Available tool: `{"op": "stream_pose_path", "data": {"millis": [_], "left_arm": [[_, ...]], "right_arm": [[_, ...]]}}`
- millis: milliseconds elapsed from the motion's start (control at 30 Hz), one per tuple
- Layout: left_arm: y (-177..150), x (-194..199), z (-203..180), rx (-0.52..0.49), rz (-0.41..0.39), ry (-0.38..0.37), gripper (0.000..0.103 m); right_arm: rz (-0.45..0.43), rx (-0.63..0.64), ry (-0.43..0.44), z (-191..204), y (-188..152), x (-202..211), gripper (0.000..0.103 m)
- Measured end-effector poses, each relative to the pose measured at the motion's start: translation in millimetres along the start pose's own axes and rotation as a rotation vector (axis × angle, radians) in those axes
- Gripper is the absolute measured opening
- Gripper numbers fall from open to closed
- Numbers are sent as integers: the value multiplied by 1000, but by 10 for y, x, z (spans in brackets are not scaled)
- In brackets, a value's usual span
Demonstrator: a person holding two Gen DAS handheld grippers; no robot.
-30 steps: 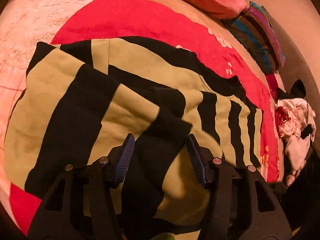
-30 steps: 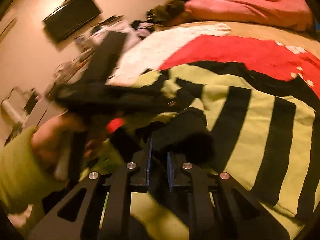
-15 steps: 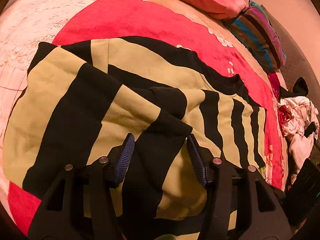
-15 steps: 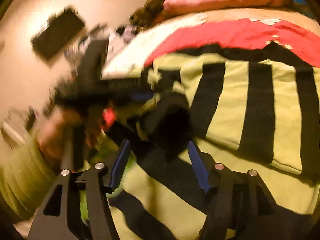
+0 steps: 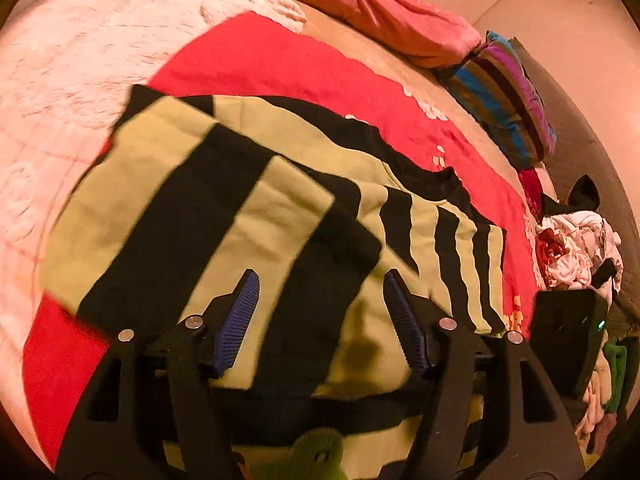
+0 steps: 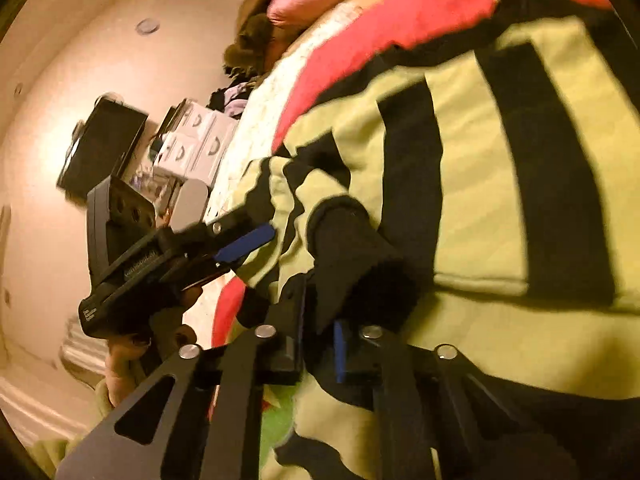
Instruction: Fold small clothes
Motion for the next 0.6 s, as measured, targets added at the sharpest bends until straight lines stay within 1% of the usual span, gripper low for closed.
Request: {"op": "stream_pose_path", "data": {"millis": [33, 67, 167, 267, 333, 367, 433, 500, 533, 600], "left_arm": [[-42, 42, 1, 3, -13, 3, 56], [-67, 67, -3, 4, -23, 11, 56], [-181, 120, -34, 4, -56, 48, 56], [-266, 91, -142, 8, -54, 23, 56], [-287, 76, -247, -11, -48, 9, 60], [-297, 71, -315, -30, -44, 10, 60], [-293, 72, -389, -53, -45, 14, 62], [-269, 95, -431, -59, -54, 4, 63], [-253, 102, -434, -60, -59, 10, 65], [-228, 105, -419, -61, -59, 27, 66]], "right_arm": [[-8, 20, -13, 21, 30, 67, 7], [-20, 56, -41, 64, 93, 161, 3], [-44, 155, -147, 155, 292, 383, 3], [-80, 266, -251, 236, 480, 602, 3], [-83, 306, -306, 193, 539, 661, 3], [-79, 313, -347, 138, 579, 719, 3], [-74, 268, -382, -80, 647, 826, 3], [-77, 161, -366, -323, 712, 903, 3], [-80, 134, -362, -388, 730, 903, 3], [-68, 60, -377, -615, 733, 857, 3]]}}
Point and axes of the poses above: each gripper's, at about its wrist camera, not at the fingertips, and x roughly against the way its jaws point, z to its left, y to its top, the point moved 4 cm from there along -x, roughly the way its jaws point, and after that the axes turned 7 degrees about -x, right-handed, at the moved point
